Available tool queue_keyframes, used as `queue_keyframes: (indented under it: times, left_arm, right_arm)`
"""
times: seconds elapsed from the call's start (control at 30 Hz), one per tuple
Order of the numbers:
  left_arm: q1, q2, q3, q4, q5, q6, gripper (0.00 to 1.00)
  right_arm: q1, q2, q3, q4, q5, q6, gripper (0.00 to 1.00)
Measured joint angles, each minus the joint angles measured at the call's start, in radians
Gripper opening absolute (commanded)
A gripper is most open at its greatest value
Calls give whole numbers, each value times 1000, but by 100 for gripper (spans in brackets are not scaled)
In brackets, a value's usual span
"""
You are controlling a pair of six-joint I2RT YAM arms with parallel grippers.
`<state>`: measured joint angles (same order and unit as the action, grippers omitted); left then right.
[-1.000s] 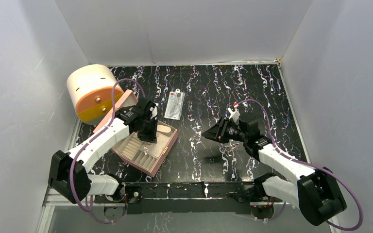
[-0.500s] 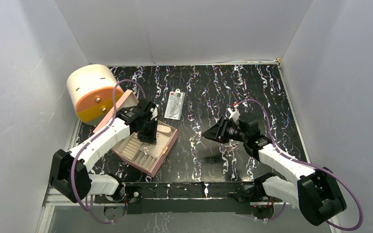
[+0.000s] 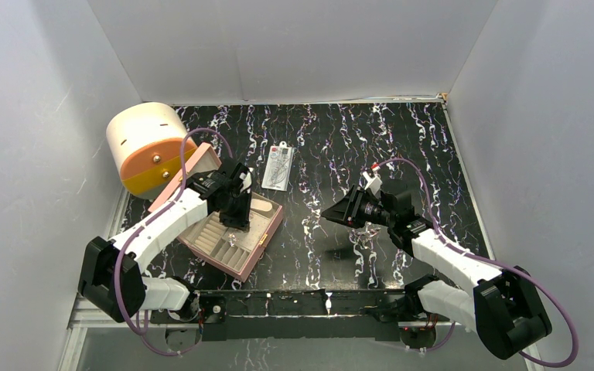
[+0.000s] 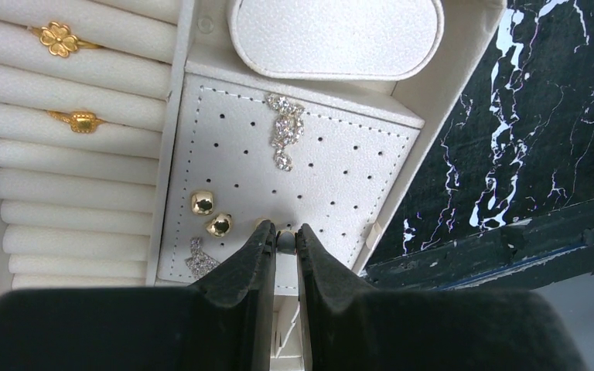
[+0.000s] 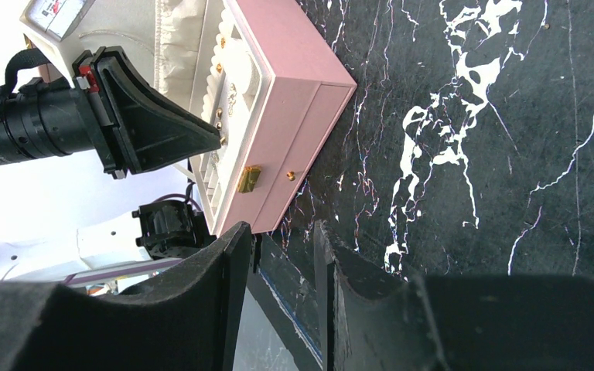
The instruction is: Organize the mixed jewelry
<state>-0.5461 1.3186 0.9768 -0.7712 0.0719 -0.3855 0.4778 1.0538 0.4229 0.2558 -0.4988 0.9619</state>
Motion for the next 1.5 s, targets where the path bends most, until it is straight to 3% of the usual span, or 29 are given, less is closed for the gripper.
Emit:
queue_keyframes:
  times: [1.5]
  left_arm:
    - [0, 0, -5, 14, 24, 37, 8]
  right_arm:
    - [0, 20, 0, 1, -1, 2, 45]
